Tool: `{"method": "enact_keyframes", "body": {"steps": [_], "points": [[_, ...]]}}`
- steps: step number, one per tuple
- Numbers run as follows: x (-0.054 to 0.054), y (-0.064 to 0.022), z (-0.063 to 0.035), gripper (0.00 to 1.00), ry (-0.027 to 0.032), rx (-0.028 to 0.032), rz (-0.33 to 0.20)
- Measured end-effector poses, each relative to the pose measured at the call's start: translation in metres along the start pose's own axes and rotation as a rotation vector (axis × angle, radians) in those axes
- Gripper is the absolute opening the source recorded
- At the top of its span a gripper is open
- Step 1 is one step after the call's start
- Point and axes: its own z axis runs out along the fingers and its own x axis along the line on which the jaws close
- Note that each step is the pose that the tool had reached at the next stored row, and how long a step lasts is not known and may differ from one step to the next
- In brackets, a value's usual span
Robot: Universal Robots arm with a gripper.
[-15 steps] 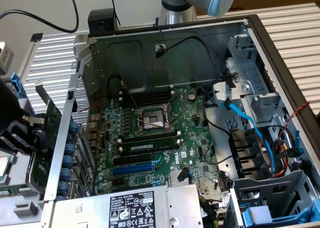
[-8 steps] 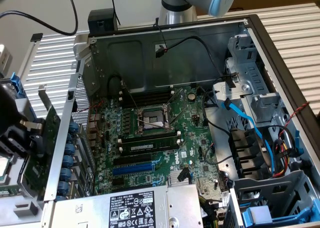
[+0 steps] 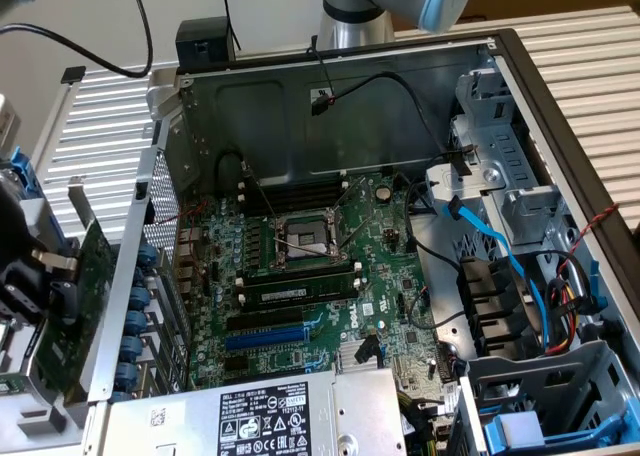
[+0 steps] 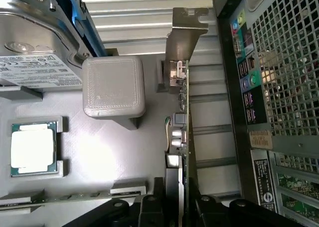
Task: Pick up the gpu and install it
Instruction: 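Pick up the gpu and move the gpu toward the slot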
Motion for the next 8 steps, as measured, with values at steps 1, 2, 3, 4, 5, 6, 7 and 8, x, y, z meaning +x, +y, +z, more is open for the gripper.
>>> {"method": "enact_keyframes", "body": {"steps": [1, 2, 3, 4, 5, 6, 7, 8], "points": [[-0.001, -0.0009, -0.0041, 0.29, 0.0037, 0.0005, 0.001], [-0.001, -0.0017, -0.0077, 0.29, 0.0066, 0.0008, 0.001], [-0.002, -0.0023, -0.0103, 0.29, 0.0088, 0.001, 0.001], [-0.003, -0.0031, -0.0125, 0.29, 0.0104, 0.0012, 0.002], [-0.003, -0.0037, -0.0148, 0.29, 0.012, 0.0014, 0.002], [-0.004, -0.0042, -0.0175, 0.29, 0.0134, 0.0016, 0.002], [-0.004, -0.0045, -0.0205, 0.29, 0.0151, 0.0017, 0.002], [-0.005, -0.0049, -0.0239, 0.29, 0.0169, 0.0019, 0.003]]}}
